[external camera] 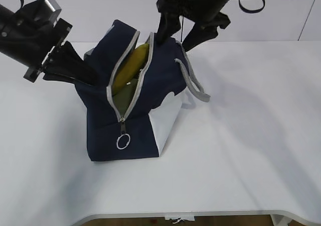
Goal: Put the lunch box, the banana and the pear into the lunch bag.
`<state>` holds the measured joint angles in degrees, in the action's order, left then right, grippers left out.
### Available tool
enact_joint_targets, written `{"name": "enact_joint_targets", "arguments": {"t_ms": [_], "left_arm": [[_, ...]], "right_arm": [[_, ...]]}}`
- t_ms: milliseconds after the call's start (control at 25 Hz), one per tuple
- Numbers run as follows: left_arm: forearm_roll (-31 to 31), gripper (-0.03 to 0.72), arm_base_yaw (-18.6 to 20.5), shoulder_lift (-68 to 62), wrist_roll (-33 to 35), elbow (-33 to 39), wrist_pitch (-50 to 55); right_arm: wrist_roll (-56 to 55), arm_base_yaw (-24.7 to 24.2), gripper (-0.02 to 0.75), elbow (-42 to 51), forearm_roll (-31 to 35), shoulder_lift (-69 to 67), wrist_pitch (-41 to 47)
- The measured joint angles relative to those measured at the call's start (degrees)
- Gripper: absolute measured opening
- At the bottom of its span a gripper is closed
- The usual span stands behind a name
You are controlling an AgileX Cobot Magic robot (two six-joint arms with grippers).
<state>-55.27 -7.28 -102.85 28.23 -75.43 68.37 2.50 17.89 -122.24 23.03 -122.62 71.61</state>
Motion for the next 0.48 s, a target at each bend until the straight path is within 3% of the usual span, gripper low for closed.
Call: {"name": "enact_joint_targets", "arguments": {"t_ms": [280, 400, 440, 480], "left_arm": [[0.1, -0.004, 0.0, 0.0, -0.1, 0.0, 0.0], [0.1, -0.004, 0.0, 0.0, -0.1, 0.0, 0.0], [0.1, -0.004, 0.0, 0.0, -0.1, 0.0, 0.0], [0.0, -0.004, 0.0, 0.0, -0.1, 0.0, 0.0]], "right_arm": [[-0.6, 0.0, 0.561, 0.0, 0.4, -2.8, 0.0], [-0.6, 0.0, 0.484, 0.0, 0.4, -3.2, 0.0], [-0.6, 0.0, 0.363, 0.0, 0.4, -3.3, 0.0], [-0.6, 0.0, 0.363, 0.0, 0.4, -3.3, 0.0]]}}
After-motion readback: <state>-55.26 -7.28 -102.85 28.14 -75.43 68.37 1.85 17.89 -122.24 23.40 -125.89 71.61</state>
